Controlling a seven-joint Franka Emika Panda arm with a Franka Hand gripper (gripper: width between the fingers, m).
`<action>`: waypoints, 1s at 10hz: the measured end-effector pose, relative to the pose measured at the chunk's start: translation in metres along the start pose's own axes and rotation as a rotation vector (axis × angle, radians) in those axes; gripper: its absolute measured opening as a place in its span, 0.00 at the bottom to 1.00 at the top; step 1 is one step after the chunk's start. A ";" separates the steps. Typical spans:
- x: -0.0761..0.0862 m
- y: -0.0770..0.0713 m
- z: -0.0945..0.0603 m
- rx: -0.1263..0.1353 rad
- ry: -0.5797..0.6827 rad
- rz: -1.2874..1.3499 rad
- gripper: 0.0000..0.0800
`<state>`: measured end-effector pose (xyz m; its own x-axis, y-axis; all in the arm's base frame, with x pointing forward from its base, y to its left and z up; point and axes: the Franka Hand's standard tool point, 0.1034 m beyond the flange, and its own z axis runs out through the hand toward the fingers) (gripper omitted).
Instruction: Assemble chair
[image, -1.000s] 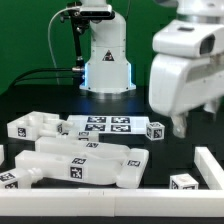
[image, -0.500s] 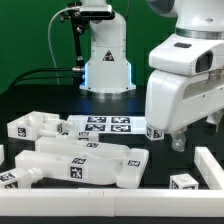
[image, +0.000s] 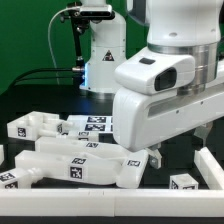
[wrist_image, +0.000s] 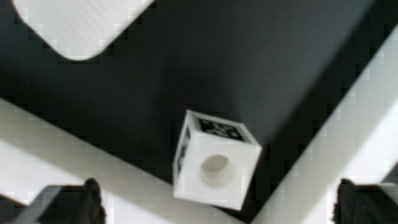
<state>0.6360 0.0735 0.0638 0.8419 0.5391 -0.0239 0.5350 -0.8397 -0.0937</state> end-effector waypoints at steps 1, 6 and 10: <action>0.000 -0.001 0.000 0.000 0.000 -0.001 0.81; -0.001 0.006 0.034 0.024 -0.014 0.050 0.81; 0.000 -0.006 0.049 0.031 -0.026 0.083 0.81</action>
Offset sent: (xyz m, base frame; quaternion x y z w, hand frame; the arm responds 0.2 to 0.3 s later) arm 0.0112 -0.0035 -0.0351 0.0187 0.0146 0.0419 0.9988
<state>0.6294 0.0819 0.0153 0.8811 0.4692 -0.0587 0.4603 -0.8795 -0.1209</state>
